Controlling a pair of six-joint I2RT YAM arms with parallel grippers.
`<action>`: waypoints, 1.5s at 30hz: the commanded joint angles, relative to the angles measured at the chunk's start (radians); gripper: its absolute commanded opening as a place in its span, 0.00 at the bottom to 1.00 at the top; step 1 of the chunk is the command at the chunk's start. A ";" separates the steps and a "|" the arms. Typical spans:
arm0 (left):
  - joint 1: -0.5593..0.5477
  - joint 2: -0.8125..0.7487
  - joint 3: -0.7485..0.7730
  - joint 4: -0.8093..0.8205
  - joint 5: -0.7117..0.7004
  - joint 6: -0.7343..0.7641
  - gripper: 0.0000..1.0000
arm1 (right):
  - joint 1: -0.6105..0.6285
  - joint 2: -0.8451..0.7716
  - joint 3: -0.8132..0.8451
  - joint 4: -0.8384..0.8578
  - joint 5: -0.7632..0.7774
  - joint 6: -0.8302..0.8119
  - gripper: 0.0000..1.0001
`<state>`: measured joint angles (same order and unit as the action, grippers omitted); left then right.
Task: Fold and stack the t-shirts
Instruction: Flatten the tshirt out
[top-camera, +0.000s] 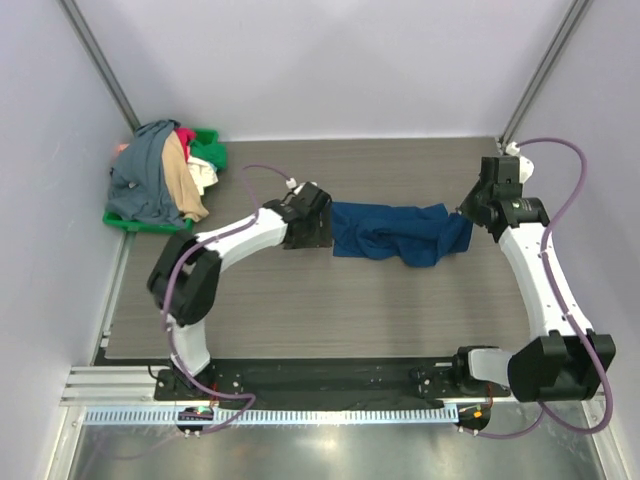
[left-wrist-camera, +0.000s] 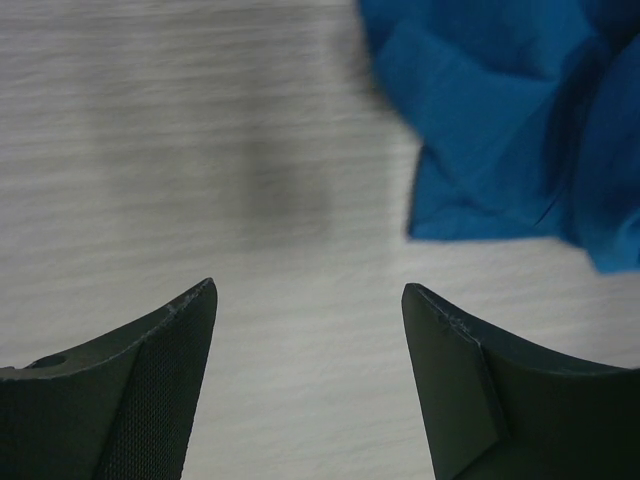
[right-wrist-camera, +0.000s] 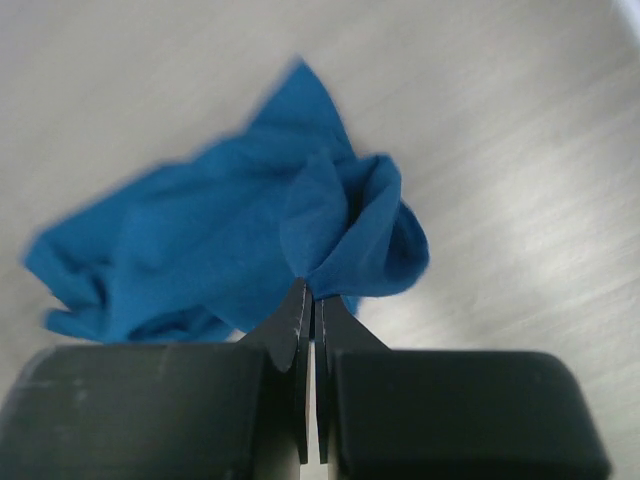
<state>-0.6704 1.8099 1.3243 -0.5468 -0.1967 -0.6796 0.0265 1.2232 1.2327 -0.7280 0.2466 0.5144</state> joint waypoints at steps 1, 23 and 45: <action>-0.009 0.101 0.111 0.086 0.043 -0.049 0.75 | -0.042 -0.021 -0.038 0.048 -0.084 0.013 0.01; -0.018 0.231 0.322 0.102 0.027 -0.069 0.00 | -0.046 0.027 0.074 0.104 -0.233 0.039 0.01; 0.427 -0.023 0.624 -0.466 0.078 0.208 0.62 | -0.053 -0.039 0.179 -0.013 0.000 0.029 0.01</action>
<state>-0.2543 1.6630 2.0743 -0.9100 -0.2268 -0.5232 -0.0212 1.1622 1.5387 -0.7673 0.2081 0.5297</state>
